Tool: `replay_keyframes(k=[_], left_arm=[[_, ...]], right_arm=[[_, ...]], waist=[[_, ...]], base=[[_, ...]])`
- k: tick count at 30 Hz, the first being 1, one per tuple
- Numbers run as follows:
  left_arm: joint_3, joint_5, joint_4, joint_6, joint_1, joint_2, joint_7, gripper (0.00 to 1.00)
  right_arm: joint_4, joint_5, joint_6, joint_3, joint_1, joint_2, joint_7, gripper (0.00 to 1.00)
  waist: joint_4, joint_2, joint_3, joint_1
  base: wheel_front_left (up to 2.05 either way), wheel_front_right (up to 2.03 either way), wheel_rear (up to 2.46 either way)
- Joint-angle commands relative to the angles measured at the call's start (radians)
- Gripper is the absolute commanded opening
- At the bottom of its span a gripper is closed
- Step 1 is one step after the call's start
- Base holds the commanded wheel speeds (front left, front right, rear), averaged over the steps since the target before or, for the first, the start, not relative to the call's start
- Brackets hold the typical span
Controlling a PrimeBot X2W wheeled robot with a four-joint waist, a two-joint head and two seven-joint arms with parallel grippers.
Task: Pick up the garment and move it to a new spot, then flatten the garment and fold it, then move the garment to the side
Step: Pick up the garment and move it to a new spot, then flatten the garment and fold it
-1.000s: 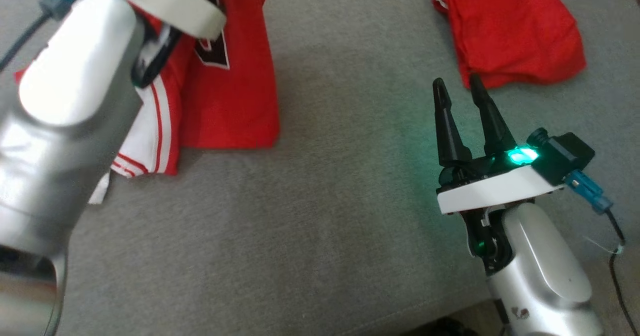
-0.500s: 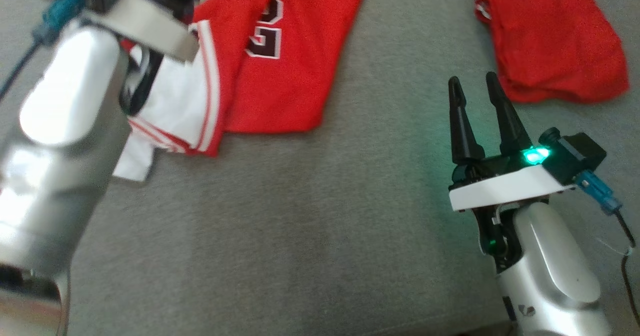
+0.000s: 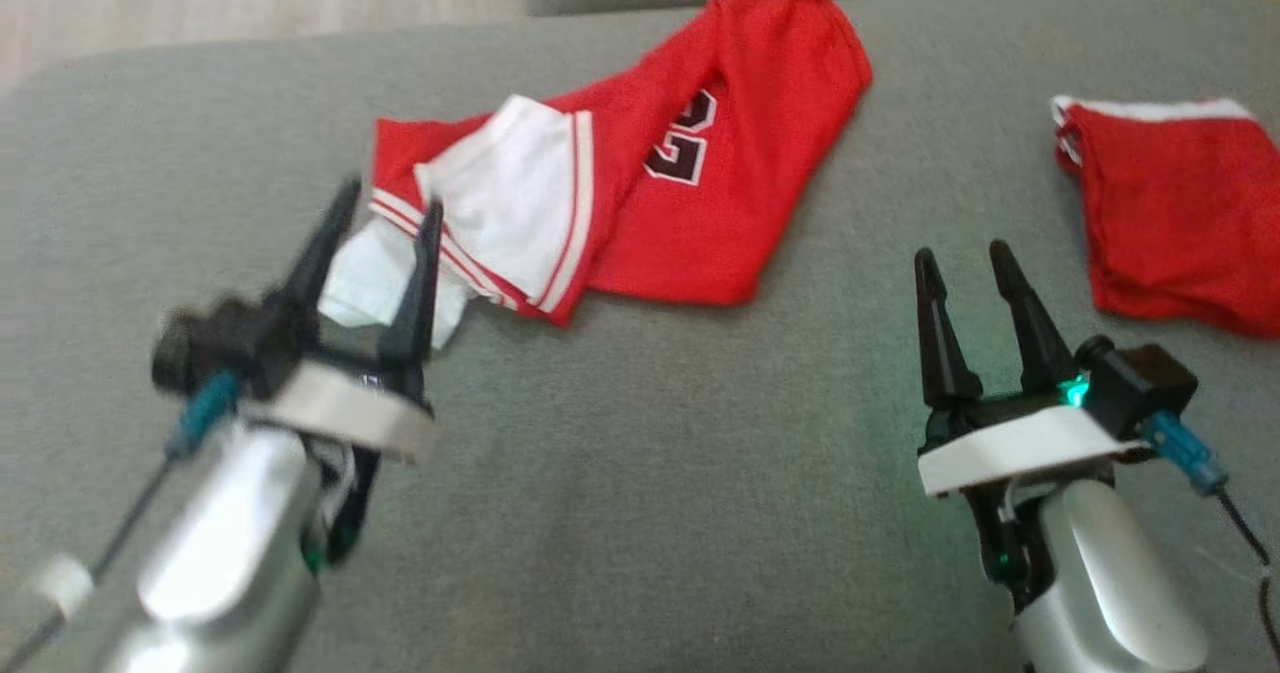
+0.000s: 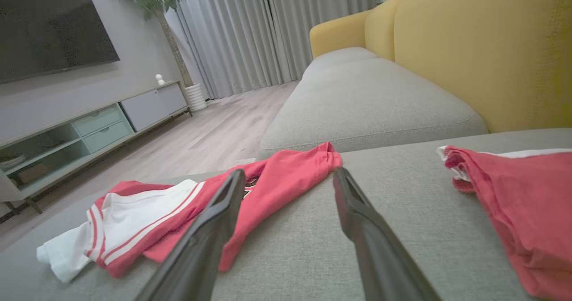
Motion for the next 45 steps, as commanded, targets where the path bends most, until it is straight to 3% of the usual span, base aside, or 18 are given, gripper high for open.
replay_keyframes(k=[1, 6, 10, 17, 24, 28, 33, 45], left_arm=[[0.058, -0.002, -0.05, 0.015, 0.001, 0.014, -0.005, 1.0], [0.112, 0.017, -0.128, 0.054, 0.168, -0.044, -0.005, 1.0], [0.152, 0.045, -0.164, 0.061, 0.242, -0.095, -0.005, 1.0], [0.194, 0.108, -0.179, 0.028, 0.252, -0.149, -0.005, 1.0], [0.213, 0.149, -0.143, -0.005, 0.221, -0.205, -0.005, 1.0], [0.216, 0.168, -0.112, -0.026, 0.201, -0.243, -0.005, 1.0], [0.22, 0.183, -0.08, -0.051, 0.183, -0.278, -0.005, 1.0], [0.213, 0.188, -0.055, -0.078, 0.173, -0.306, -0.005, 1.0]], right_arm=[[-0.028, -0.006, -0.001, 0.022, -0.004, 0.005, -0.006, 1.0], [-0.031, -0.006, -0.001, 0.036, 0.03, 0.005, 0.005, 1.0], [-0.042, -0.009, -0.001, 0.034, 0.045, 0.005, 0.013, 1.0], [-0.08, -0.051, -0.001, 0.037, 0.018, 0.005, 0.046, 1.0], [-0.103, -0.141, -0.001, 0.118, -0.091, 0.005, 0.138, 1.0], [-0.051, -0.162, -0.001, 0.21, -0.182, -0.021, 0.215, 1.0], [0.079, -0.108, -0.001, 0.342, -0.296, -0.078, 0.314, 1.0], [0.34, -0.03, -0.001, 0.537, -0.442, -0.158, 0.355, 1.0]], waist=[[0.038, 0.0, -0.042, 0.0003], [0.057, 0.0, -0.067, 0.0003], [0.073, 0.0, -0.067, 0.0003], [0.117, 0.0, -0.038, 0.0003], [0.192, 0.0, 0.024, 0.0003], [0.249, 0.0, 0.058, 0.0003], [0.315, 0.0, 0.088, 0.0003], [0.401, 0.0, 0.118, 0.0003]], base=[[0.0, 0.0, 0.0], [0.0, 0.0, 0.0], [0.0, 0.0, 0.0], [0.0, 0.0, 0.0], [0.0, 0.0, 0.0], [0.0, 0.0, 0.0], [0.0, 0.0, 0.0], [0.0, 0.0, 0.0]])
